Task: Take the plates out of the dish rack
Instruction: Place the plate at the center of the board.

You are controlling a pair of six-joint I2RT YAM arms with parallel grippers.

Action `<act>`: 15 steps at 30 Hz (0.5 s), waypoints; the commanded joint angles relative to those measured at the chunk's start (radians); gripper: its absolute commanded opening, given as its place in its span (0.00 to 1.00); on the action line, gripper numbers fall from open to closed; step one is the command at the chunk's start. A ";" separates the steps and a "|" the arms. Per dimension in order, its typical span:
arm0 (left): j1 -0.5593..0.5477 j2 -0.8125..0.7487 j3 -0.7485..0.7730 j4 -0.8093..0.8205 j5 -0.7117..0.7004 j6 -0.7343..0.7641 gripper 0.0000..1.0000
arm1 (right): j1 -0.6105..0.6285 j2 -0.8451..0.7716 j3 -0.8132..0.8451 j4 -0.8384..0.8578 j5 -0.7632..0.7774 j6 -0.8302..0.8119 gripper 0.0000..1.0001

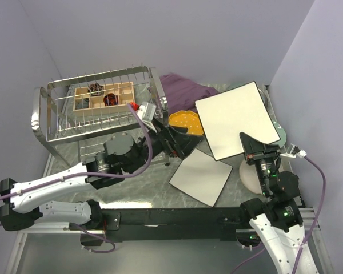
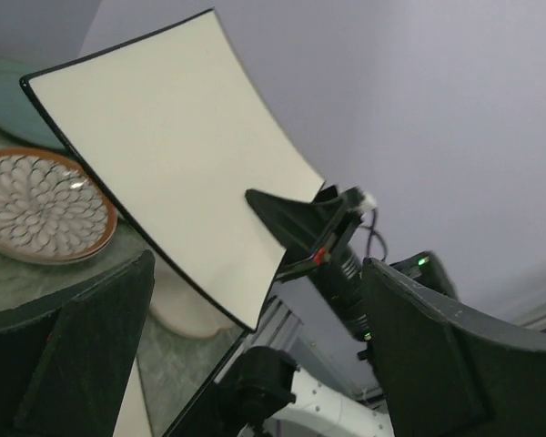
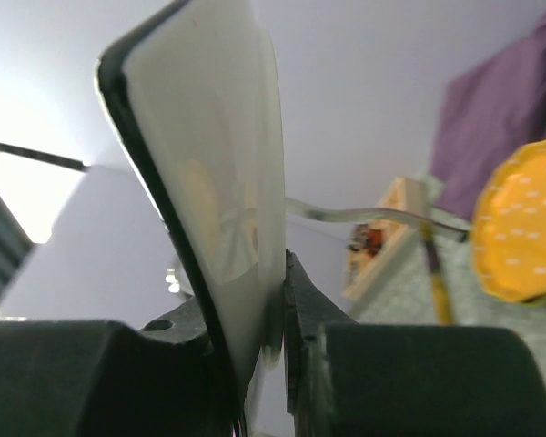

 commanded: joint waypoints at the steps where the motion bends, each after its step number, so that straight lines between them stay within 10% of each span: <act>1: -0.094 -0.014 0.087 -0.262 -0.167 0.129 0.99 | -0.004 0.070 0.192 0.024 -0.020 -0.149 0.00; 15: -0.371 -0.432 -0.282 -0.520 -0.597 0.091 0.99 | -0.005 0.104 -0.060 -0.219 -0.317 -0.546 0.00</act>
